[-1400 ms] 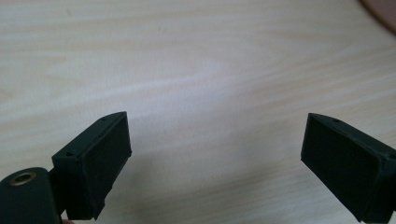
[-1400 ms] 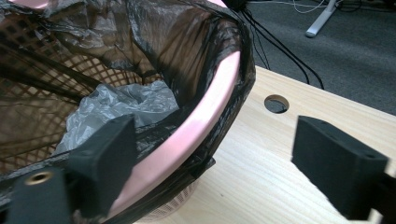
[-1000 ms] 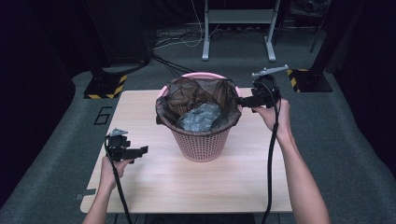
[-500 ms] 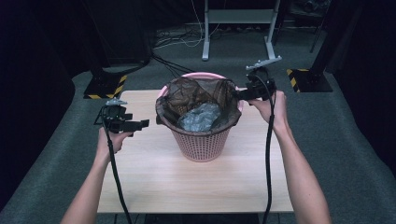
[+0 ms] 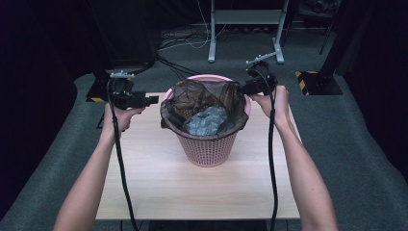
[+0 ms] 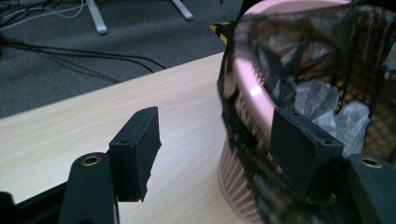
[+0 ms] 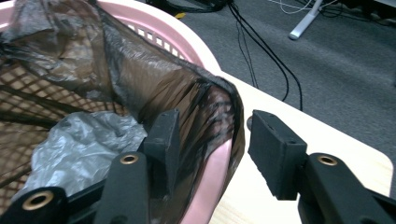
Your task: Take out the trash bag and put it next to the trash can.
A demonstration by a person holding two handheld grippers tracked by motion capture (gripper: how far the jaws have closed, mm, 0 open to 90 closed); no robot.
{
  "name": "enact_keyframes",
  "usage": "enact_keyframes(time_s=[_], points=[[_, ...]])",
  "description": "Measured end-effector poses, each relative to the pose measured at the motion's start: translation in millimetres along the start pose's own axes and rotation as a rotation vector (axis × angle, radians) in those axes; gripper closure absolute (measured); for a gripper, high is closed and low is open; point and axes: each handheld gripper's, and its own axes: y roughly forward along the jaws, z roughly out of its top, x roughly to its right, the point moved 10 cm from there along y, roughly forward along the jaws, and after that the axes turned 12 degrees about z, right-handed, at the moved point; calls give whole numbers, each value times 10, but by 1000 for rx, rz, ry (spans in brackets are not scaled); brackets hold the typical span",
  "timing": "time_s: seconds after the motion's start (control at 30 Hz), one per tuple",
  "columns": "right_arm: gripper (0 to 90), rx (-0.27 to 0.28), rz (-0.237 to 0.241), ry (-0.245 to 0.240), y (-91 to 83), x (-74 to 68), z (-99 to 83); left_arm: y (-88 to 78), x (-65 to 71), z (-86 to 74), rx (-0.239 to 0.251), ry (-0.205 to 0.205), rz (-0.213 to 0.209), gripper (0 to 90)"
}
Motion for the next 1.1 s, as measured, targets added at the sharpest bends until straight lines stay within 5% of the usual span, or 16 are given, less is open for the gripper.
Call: enact_keyframes(time_s=[0.27,0.43,0.73,0.93,1.1], points=[[602,-25,-19,18,91,64,9,187,223,248,-9,74,-2,388],[647,-34,-20,29,123,76,-3,363,287,304,-38,73,-36,444],[742,-32,-26,34,126,72,-10,574,260,322,-54,76,29,591],[770,-31,-39,31,133,61,-37,578,331,330,-43,95,27,760],[769,-27,-57,20,115,50,-48,533,344,352,-28,121,68,774]])
